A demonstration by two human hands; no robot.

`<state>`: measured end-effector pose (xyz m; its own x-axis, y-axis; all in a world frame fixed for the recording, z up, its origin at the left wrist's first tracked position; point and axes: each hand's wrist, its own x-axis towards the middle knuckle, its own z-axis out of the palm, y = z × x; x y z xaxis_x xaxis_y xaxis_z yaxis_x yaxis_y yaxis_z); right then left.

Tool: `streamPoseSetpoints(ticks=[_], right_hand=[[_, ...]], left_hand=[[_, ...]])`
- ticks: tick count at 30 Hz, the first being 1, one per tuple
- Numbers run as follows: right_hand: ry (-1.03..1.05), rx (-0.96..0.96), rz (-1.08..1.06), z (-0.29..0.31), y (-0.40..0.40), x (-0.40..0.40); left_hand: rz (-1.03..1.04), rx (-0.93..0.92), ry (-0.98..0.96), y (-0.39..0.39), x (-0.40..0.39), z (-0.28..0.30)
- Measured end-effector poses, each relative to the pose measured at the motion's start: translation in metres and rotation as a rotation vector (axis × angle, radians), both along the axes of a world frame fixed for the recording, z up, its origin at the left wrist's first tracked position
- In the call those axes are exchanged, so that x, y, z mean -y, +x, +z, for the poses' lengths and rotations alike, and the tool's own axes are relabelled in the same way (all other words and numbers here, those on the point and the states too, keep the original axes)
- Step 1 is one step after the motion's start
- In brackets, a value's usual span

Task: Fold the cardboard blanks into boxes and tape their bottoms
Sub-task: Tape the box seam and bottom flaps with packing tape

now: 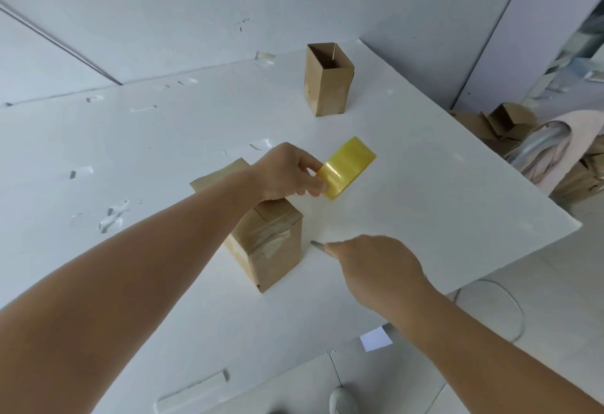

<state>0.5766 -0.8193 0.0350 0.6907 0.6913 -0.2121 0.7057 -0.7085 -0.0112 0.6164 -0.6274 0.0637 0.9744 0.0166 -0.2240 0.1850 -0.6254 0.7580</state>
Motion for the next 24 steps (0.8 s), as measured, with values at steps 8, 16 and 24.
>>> streamPoseSetpoints(ticks=[8, 16, 24], right_hand=[[0.088, -0.037, -0.181, -0.062, 0.03, -0.003], [1.015, -0.761, -0.6, -0.043, 0.015, -0.029], [1.449, -1.305, -1.025, -0.03, 0.009, -0.075]], left_hand=[[0.026, -0.006, 0.008, 0.003, -0.002, -0.004], [0.051, -0.029, 0.048, 0.007, 0.0, -0.004], [0.069, -0.015, 0.041, 0.006, 0.0, -0.004]])
